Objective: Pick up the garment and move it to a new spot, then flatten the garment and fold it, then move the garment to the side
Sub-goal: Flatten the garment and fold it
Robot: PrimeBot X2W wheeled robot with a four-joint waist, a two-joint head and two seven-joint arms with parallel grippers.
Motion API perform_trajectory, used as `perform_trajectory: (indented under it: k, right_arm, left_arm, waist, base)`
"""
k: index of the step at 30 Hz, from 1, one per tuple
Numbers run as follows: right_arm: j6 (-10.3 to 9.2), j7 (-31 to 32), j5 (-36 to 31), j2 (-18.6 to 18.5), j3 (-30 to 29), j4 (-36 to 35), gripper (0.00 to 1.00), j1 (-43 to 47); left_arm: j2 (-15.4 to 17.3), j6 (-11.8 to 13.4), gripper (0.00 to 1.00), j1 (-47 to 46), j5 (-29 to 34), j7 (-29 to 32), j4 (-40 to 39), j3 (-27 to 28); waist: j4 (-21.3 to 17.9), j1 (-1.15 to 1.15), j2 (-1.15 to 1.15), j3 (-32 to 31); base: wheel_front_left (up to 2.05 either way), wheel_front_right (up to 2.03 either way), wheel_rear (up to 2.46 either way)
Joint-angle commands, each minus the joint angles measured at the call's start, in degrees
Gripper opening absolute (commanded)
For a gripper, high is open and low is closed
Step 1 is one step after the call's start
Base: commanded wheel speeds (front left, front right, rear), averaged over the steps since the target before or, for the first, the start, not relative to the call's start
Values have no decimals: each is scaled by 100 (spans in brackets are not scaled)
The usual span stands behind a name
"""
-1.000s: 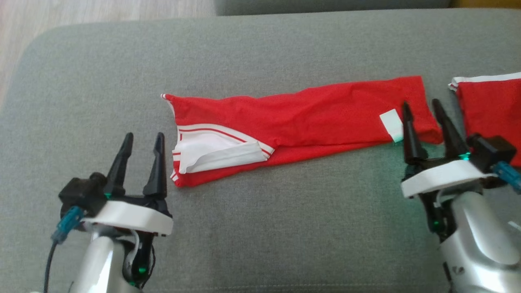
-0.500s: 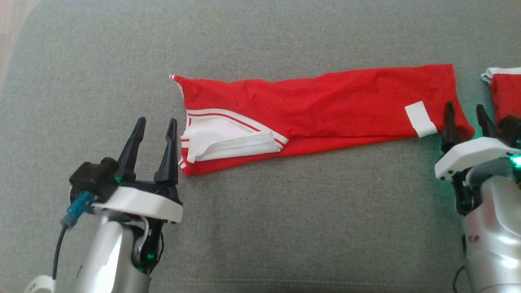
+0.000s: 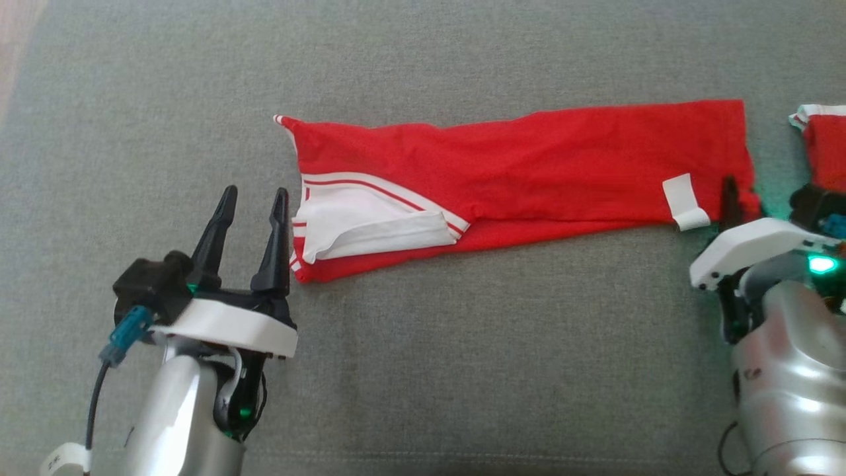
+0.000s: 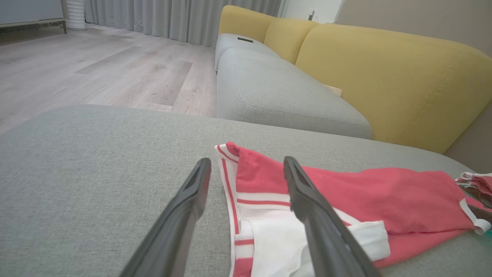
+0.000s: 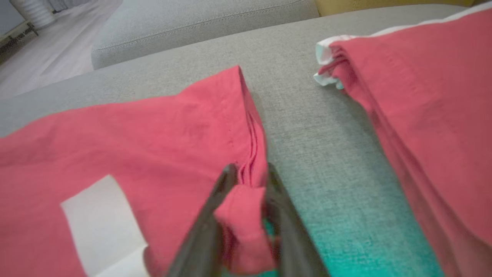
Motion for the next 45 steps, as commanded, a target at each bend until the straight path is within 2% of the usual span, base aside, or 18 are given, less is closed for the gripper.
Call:
perform_trajectory:
  k: [1,10,16,19,27,33,34,40,45]
  right_arm:
    - [-5,-103,52,82,161,-66,0,-58]
    - [-5,-425,168,-230,-71,-299,0,368]
    - [-5,-437,304,-146,-49,-691,0,538]
    - [-5,-394,417,-5,149,-934,0,560]
    - [-5,-278,971,224,1133,-1598,0,612]
    - [-5,-148,2007,232,2388,-1982,0,662]
    - [-5,-148,2007,232,2388,-1982,0,662]
    - [-5,-154,2737,233,3463,-2031,0,640]
    - [-5,-285,3312,234,4217,-1785,0,530]
  left_arm:
    - [34,-35,100,-217,-42,-34,-165,173]
    - [41,-35,100,-77,-42,-34,-112,158]
    - [41,-35,100,37,-50,-34,-81,107]
    - [40,-35,100,95,-86,-34,-66,64]
    - [53,-35,100,255,-109,-34,-49,6]
    - [59,-35,100,350,-118,-34,-46,-10]
    - [59,-35,100,350,-118,-34,-46,-10]
    - [61,-35,100,406,-149,-34,-20,-44]
    - [61,-35,100,430,-171,-34,11,-108]
  waist:
    - [-39,0,0,-40]
    - [-239,0,0,-401]
    - [-318,0,0,-654]
    - [-301,0,0,-784]
    - [-70,0,0,-1105]
    - [284,0,0,-1249]
    - [284,0,0,-1249]
    - [676,0,0,-1307]
    - [991,0,0,-1306]
  base:
    - [0,0,0]
    - [0,0,0]
    - [0,0,0]
    - [0,0,0]
    - [0,0,0]
    - [0,0,0]
    - [0,0,0]
    - [0,0,0]
    - [0,0,0]
